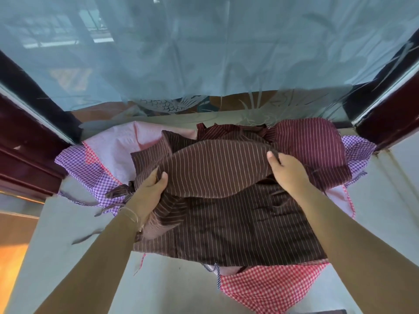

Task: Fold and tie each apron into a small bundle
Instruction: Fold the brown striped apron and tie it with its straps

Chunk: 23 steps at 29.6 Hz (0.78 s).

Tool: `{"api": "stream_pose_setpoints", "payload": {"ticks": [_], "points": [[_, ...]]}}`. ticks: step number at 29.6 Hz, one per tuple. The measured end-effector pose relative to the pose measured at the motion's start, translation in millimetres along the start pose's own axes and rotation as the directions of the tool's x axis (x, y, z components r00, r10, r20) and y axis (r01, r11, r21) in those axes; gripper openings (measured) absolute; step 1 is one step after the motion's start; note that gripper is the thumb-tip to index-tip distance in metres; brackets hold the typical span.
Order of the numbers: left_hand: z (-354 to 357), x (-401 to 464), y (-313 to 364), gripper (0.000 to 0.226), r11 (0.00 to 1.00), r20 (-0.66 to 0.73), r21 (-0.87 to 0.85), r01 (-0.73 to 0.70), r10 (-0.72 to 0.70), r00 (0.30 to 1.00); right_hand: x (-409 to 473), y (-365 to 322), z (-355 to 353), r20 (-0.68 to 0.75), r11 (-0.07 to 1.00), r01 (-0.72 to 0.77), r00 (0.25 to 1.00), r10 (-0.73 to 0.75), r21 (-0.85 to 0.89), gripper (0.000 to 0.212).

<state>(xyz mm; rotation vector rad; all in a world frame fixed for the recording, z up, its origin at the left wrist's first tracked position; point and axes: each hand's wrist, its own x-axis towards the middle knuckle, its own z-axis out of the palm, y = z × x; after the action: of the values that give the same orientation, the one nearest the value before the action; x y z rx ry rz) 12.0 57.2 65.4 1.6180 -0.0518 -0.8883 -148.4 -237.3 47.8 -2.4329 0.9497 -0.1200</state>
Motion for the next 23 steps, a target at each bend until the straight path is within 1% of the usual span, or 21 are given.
{"api": "stream_pose_setpoints", "payload": {"ticks": [2,3,4,5,6,7,8,9,10,12,13,14,15,16,17,18,19,20,21,22,23], "points": [[-3,-3,16,0.028,0.998,-0.006,-0.011,-0.062,0.062,0.998,0,-18,-27,0.1,0.962,-0.069,0.994,0.044,0.265,0.059],[-2,-6,26,0.031,0.995,-0.003,-0.038,-0.087,0.087,0.996,0,-25,-41,0.114,0.938,-0.079,0.993,0.042,0.337,0.068],[1,-12,38,0.034,0.991,0.006,-0.076,-0.108,0.109,0.994,-2,-31,-53,0.131,0.899,-0.099,0.99,0.047,0.426,0.078],[1,-15,49,0.035,0.986,0.012,-0.114,-0.12,0.122,0.992,-2,-36,-64,0.138,0.833,-0.142,0.987,0.08,0.534,0.084],[1,-18,58,0.033,0.978,0.029,-0.174,-0.118,0.125,0.992,-4,-41,-75,0.181,0.72,-0.208,0.977,0.116,0.662,0.08],[1,-22,66,0.03,0.967,0.054,-0.226,-0.116,0.132,0.99,-7,-45,-89,0.21,0.596,-0.246,0.969,0.13,0.765,0.064],[3,-27,77,0.028,0.955,0.081,-0.279,-0.101,0.128,0.988,-9,-48,-102,0.237,0.481,-0.266,0.964,0.123,0.835,0.047],[6,-32,87,0.027,0.943,0.098,-0.32,-0.091,0.129,0.987,-8,-47,-113,0.259,0.387,-0.276,0.961,0.099,0.88,0.035],[10,-38,99,0.026,0.93,0.109,-0.354,-0.098,0.145,0.983,-12,-50,-125,0.266,0.318,-0.274,0.962,0.069,0.908,0.028],[17,-44,121,0.027,0.927,0.141,-0.343,-0.15,0.208,0.968,-15,-48,-140,0.258,0.26,-0.24,0.965,-0.037,0.935,0.02],[21,-48,129,0.029,0.934,0.176,-0.304,-0.188,0.249,0.953,-18,-48,-147,0.262,0.267,-0.233,0.962,-0.076,0.935,0.024],[25,-51,134,0.029,0.944,0.227,-0.243,-0.223,0.279,0.933,-20,-47,-150,0.289,0.299,-0.244,0.95,-0.116,0.923,0.03],[27,-52,134,0.031,0.957,0.292,-0.155,-0.245,0.282,0.914,-21,-40,-149,0.325,0.358,-0.263,0.937,-0.126,0.896,0.035],[30,-53,130,0.034,0.965,0.353,-0.033,-0.26,0.255,0.9,-26,-36,-147,0.381,0.437,-0.29,0.915,-0.135,0.851,0.036],[30,-55,120,0.037,0.956,0.381,0.13,-0.261,0.195,0.904,-30,-26,-139,0.45,0.547,-0.32,0.885,-0.12,0.774,0.034],[30,-54,105,0.039,0.912,0.394,0.324,-0.251,0.111,0.912,-36,-14,-127,0.524,0.671,-0.322,0.844,-0.117,0.668,0.029],[27,-52,85,0.039,0.835,0.394,0.505,-0.22,0.003,0.919,-40,-2,-112,0.622,0.802,-0.3,0.775,-0.112,0.517,0.024],[22,-49,58,0.039,0.766,0.396,0.621,-0.165,-0.125,0.91,-48,12,-93,0.704,0.903,-0.272,0.709,-0.046,0.332,0.021],[16,-44,30,0.04,0.723,0.397,0.684,-0.097,-0.258,0.881,-56,27,-72,0.757,0.961,-0.212,0.653,0.005,0.177,0.021],[9,-39,-1,0.04,0.701,0.387,0.713,-0.018,-0.373,0.844,-65,41,-52,0.811,0.96,-0.254,0.582,0.053,0.12,0.024],[5,-37,-31,0.036,0.692,0.352,0.718,0.081,-0.46,0.815,-78,51,-34,0.846,0.923,-0.366,0.523,0.101,0.116,0.035]]}}
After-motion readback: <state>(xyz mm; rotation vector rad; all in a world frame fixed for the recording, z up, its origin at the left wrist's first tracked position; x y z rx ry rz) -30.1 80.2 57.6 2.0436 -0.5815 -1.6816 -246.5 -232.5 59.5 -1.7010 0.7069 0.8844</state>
